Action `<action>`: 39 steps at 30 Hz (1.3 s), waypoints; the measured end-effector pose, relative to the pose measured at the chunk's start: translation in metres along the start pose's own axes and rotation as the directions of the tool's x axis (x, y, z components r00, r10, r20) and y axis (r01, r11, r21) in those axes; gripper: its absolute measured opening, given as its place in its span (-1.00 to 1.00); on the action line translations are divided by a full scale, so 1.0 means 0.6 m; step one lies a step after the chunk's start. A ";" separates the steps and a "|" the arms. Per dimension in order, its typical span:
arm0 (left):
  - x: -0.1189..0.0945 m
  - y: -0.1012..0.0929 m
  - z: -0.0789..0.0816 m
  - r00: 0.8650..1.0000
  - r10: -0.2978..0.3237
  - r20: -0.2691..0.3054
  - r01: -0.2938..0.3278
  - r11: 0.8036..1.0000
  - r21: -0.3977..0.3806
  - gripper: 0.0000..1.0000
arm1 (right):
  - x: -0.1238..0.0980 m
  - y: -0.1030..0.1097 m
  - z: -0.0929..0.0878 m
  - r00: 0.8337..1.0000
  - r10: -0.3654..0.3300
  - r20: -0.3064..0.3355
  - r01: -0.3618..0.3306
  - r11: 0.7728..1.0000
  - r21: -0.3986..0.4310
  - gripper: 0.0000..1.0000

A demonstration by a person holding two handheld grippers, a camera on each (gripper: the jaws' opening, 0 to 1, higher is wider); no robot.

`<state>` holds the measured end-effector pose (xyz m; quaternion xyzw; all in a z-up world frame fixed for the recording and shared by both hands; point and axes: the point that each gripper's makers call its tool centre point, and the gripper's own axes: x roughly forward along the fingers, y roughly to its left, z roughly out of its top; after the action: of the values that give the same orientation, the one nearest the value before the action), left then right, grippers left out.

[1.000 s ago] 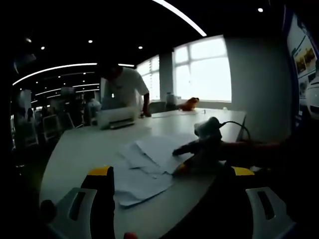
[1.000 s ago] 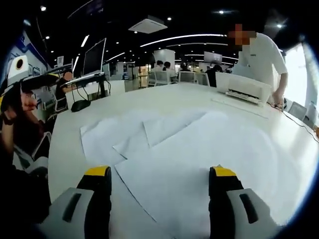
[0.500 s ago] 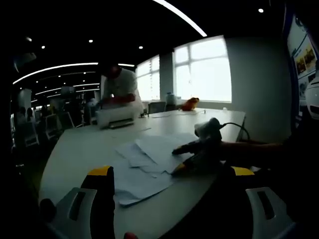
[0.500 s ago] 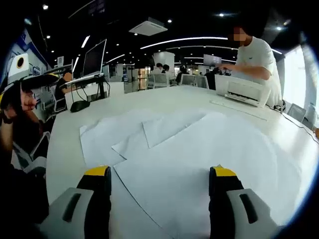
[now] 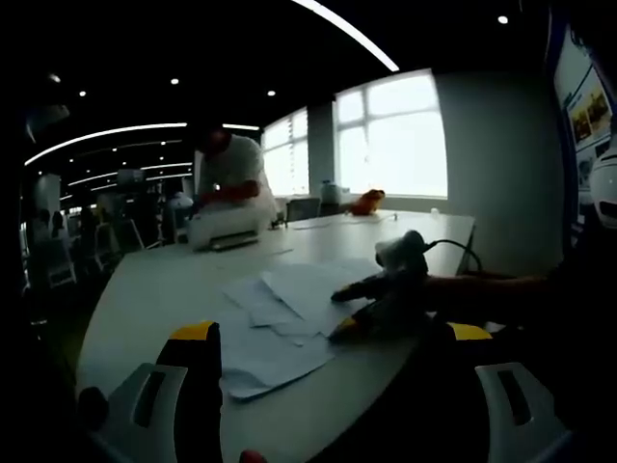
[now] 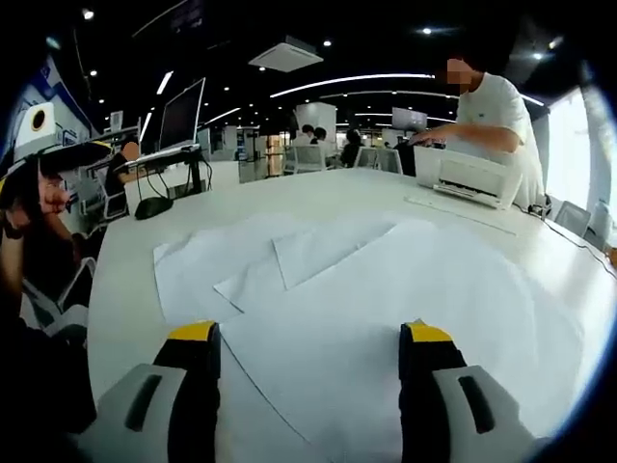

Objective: Organize the stack of printing papers by aligning and flattening the scattered papers on the table

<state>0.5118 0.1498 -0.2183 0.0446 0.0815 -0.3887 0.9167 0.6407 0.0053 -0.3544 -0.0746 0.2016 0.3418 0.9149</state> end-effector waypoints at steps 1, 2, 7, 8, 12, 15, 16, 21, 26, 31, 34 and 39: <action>0.000 0.000 0.000 1.000 -0.001 -0.001 0.001 1.000 0.000 0.94 | 0.000 0.000 0.000 1.000 0.001 0.000 -0.001 1.000 0.000 0.41; 0.000 0.000 0.000 1.000 -0.001 -0.001 0.001 1.000 -0.001 0.94 | 0.000 0.000 0.000 1.000 0.001 0.000 -0.001 1.000 0.000 0.41; 0.001 -0.002 0.000 1.000 -0.003 -0.003 0.003 1.000 0.000 0.94 | 0.001 -0.001 0.000 1.000 0.001 0.002 -0.001 1.000 0.001 0.41; 0.001 -0.003 0.000 1.000 -0.004 -0.003 0.004 1.000 0.001 0.94 | 0.000 -0.001 0.000 1.000 0.001 0.002 -0.001 1.000 0.001 0.41; 0.001 -0.002 0.002 1.000 -0.004 0.001 0.004 1.000 0.001 0.94 | -0.001 0.001 0.000 1.000 0.001 0.005 -0.001 1.000 0.000 0.40; 0.000 -0.001 0.002 1.000 -0.003 0.003 0.003 1.000 0.002 0.94 | -0.001 0.000 0.000 1.000 -0.003 0.006 0.003 1.000 0.002 0.38; 0.000 -0.001 0.002 1.000 -0.003 0.003 0.003 1.000 0.002 0.94 | -0.002 -0.001 0.000 1.000 -0.008 0.007 0.008 1.000 0.004 0.35; -0.001 0.000 0.000 1.000 -0.002 0.001 0.002 1.000 0.001 0.94 | -0.003 -0.008 0.001 1.000 -0.025 0.009 0.025 1.000 0.013 0.25; -0.002 0.001 0.001 1.000 0.003 0.003 -0.003 1.000 0.003 0.94 | -0.003 -0.011 0.001 0.999 -0.032 0.009 0.032 0.999 0.017 0.20; 0.000 -0.003 0.004 1.000 -0.006 0.008 0.006 1.000 0.011 0.94 | -0.004 -0.012 0.001 0.999 -0.034 0.007 0.034 0.999 0.016 0.16; 0.005 -0.001 0.002 1.000 -0.008 0.010 0.008 1.000 0.003 0.94 | -0.005 -0.013 0.001 0.999 -0.033 0.005 0.033 0.999 0.016 0.11; 0.007 -0.006 -0.001 1.000 -0.015 0.002 0.015 1.000 0.005 0.94 | -0.007 -0.014 0.001 0.999 -0.036 0.002 0.036 0.999 0.015 0.05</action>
<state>0.5119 0.1443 -0.2197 0.0459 0.0801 -0.3959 0.9136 0.6434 -0.0038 -0.3523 -0.0711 0.2018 0.3240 0.9215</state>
